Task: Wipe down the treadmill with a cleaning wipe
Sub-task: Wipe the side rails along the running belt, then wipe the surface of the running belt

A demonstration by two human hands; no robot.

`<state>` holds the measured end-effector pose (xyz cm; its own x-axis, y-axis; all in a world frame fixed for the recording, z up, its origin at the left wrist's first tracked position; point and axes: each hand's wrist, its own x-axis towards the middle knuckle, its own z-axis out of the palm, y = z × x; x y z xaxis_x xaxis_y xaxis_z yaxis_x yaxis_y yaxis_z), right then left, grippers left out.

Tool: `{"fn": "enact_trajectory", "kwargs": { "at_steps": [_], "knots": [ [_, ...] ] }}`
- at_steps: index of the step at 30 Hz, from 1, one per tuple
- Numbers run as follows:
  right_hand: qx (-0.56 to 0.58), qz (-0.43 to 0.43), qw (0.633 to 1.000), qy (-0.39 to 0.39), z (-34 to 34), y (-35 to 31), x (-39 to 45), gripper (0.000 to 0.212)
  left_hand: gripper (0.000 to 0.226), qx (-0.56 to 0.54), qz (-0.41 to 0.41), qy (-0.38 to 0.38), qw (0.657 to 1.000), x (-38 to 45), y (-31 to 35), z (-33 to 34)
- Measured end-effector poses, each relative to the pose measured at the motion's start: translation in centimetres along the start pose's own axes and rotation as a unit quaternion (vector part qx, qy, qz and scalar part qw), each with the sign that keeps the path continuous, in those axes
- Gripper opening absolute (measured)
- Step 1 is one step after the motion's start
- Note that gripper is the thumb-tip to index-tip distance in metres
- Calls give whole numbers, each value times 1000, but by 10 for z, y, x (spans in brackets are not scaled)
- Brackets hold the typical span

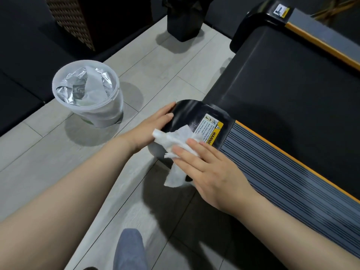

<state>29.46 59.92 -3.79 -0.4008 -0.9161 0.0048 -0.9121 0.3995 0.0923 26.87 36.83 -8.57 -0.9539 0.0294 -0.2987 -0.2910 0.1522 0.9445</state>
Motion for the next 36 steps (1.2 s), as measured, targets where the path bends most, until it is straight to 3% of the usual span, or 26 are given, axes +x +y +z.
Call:
{"fn": "enact_trajectory", "kwargs": {
  "at_steps": [5,7,9,12,15,17,20,24,27,29,32,34,36],
  "knots": [
    [67,129,989,-31,-10,0,21,60,41,-64,-26,-25,997,1,-1,-4],
    [86,147,983,-70,-16,14,41,75,42,-96,-27,-43,994,1,-4,-6],
    [159,202,961,-101,-22,38,61,82,43,-40,-9,-26,999,0,-5,-3],
    [283,270,917,-78,-28,64,74,56,38,-2,-23,-9,1000,3,-3,0],
    [207,224,952,-9,-27,50,46,45,39,73,3,1,997,4,-1,-3],
    [221,217,951,1,-29,42,21,44,48,156,68,38,985,1,7,-4],
    [227,245,942,9,-26,61,7,40,59,237,113,34,964,0,25,4],
    [251,347,903,-25,-24,105,30,37,75,349,130,36,927,-3,46,21],
    [364,321,874,-15,-21,123,24,33,87,458,113,-1,882,-8,54,41],
    [375,315,872,-11,-18,126,8,31,94,507,84,0,858,-10,65,52],
    [266,331,900,101,-9,128,-18,31,105,542,90,22,835,-16,93,73],
    [240,360,878,207,-6,127,-39,23,101,539,142,21,830,-24,107,104],
    [235,379,856,262,-5,128,-65,23,94,542,162,-11,825,-29,113,148]
  ]
}}
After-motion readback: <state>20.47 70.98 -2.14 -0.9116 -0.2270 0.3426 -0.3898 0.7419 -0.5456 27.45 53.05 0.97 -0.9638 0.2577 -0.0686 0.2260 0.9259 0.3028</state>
